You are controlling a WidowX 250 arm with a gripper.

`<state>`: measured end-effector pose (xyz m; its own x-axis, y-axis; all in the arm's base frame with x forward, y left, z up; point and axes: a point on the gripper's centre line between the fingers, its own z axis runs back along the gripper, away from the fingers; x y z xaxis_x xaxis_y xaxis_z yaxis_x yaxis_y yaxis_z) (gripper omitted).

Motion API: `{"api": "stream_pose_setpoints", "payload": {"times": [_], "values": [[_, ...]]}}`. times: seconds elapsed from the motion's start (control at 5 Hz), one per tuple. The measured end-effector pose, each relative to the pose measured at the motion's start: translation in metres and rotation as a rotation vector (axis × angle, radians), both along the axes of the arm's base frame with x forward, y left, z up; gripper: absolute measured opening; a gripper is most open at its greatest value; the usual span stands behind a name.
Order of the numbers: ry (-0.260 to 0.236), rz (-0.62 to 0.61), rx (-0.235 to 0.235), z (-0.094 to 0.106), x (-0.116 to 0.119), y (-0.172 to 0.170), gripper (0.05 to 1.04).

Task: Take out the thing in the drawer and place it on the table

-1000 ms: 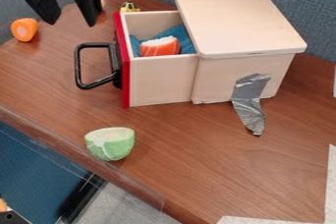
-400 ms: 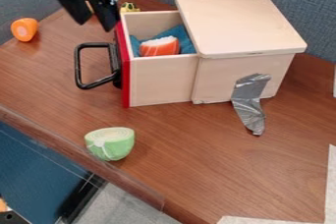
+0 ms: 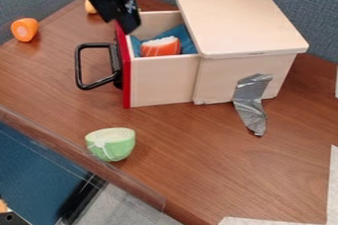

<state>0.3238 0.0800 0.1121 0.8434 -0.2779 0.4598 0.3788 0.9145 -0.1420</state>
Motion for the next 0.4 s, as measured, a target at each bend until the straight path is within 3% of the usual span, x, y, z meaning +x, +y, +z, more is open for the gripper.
{"api": "stream_pose_setpoints", "payload": {"times": [0.4], "values": [[-0.077, -0.098, 0.006, 0.0028, 0.0122, -0.0221, 1.001]]}}
